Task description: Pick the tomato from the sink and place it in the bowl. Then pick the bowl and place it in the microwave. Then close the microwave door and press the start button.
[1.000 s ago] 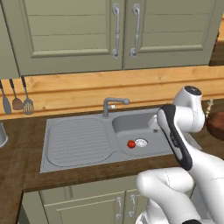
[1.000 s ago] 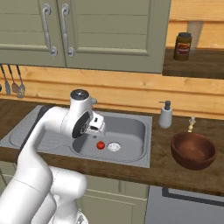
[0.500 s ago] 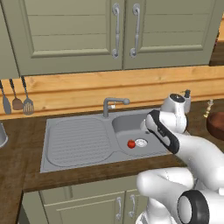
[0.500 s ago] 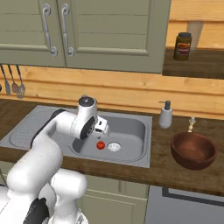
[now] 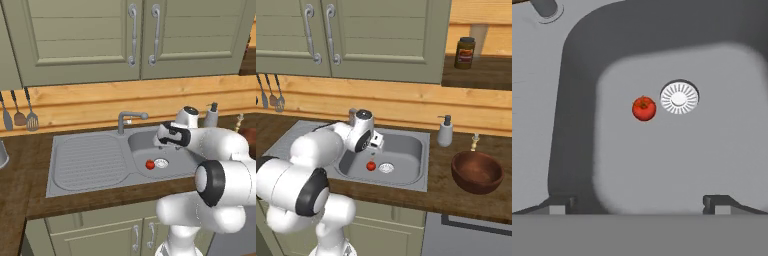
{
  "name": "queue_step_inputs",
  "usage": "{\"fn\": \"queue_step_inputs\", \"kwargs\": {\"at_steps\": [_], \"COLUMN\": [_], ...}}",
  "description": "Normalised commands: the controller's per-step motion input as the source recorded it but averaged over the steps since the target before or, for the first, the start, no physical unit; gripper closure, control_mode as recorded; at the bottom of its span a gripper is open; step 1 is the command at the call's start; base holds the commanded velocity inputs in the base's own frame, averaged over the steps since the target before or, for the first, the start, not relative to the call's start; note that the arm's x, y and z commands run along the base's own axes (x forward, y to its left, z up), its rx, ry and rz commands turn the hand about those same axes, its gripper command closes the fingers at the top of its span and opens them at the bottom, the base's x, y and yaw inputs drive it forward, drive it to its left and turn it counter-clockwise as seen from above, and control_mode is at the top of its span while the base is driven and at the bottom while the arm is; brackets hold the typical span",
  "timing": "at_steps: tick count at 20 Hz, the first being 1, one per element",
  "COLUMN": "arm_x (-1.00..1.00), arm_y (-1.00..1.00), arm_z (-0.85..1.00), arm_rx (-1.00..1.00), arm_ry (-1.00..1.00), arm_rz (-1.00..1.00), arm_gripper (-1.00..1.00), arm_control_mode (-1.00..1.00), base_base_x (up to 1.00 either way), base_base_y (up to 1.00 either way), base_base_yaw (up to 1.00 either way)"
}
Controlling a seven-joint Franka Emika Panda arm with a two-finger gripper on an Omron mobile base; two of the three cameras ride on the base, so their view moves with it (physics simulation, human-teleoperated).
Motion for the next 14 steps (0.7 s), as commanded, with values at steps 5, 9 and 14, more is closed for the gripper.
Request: {"fn": "queue_step_inputs", "kwargs": {"at_steps": [5,9,14], "arm_x": [0.46,0.39,0.33], "arm_y": [0.00,0.00,0.00], "arm_z": [-0.22,-0.26,-0.42], "arm_rx": [0.00,0.00,0.00], "arm_ry": [0.06,0.10,0.05], "arm_rz": [0.01,0.02,0.03], "arm_gripper": [-1.00,-1.00,-1.00], "arm_control_mode": [-1.00,-1.00,-1.00], "base_base_x": [0.00,0.00,0.00], "base_base_y": [0.00,0.00,0.00], "base_base_yaw": [0.00,0.00,0.00]}}
